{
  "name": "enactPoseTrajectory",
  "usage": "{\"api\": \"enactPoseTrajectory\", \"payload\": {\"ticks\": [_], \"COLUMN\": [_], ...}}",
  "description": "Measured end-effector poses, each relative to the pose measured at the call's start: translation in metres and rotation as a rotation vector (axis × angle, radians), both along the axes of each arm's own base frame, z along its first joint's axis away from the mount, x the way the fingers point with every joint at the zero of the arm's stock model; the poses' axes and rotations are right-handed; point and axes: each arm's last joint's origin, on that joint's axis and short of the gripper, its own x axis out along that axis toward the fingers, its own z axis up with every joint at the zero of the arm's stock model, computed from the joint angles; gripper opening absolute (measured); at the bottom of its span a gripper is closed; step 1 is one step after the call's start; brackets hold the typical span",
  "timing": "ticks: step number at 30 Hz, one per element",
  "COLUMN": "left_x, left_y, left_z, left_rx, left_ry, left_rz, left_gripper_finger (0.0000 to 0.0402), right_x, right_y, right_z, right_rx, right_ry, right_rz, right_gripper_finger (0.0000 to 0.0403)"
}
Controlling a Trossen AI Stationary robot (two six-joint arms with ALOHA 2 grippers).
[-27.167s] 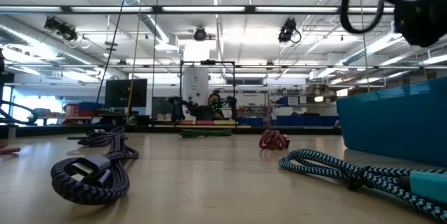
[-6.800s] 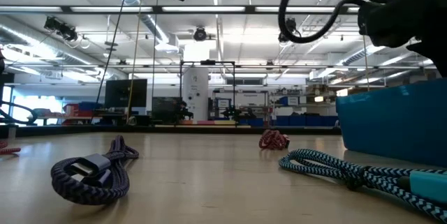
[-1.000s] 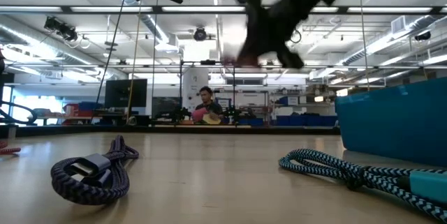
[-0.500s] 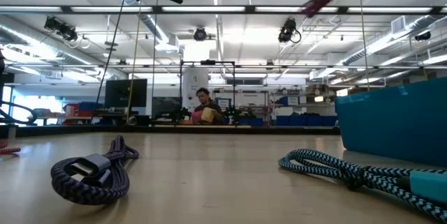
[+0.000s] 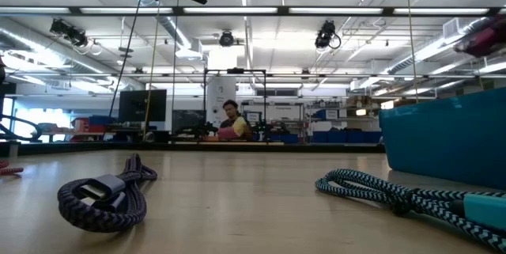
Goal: Pick and place USB-C Cables
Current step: Put the top pink charger cable into the blue bin
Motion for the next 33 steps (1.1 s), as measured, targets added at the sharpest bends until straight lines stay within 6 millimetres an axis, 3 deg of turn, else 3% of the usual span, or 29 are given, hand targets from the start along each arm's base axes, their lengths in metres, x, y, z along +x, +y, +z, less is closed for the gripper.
{"api": "enactPoseTrajectory", "payload": {"ticks": [6,11,19,33], "left_x": [0.000,0.000,0.000,0.000], "left_y": [0.000,0.000,0.000,0.000], "left_z": [0.000,0.000,0.000,0.000], "left_rx": [0.015,0.016,0.014,0.004], "left_ry": [0.009,0.010,0.008,0.002], "left_rz": [-0.011,-0.012,-0.010,-0.004], "left_gripper_finger": [0.0094,0.0094,0.0094,0.0094], "right_x": [0.004,0.002,-0.006,0.000], "right_y": [0.029,0.037,0.026,0.005], "right_z": [-0.039,-0.061,-0.082,-0.099], "right_rx": [0.037,-0.006,-0.095,-0.122], "right_ry": [0.002,0.057,0.125,0.111], "right_rz": [-0.031,-0.009,0.045,0.123], "right_gripper_finger": [0.0016,0.0016,0.0016,0.0015]}}
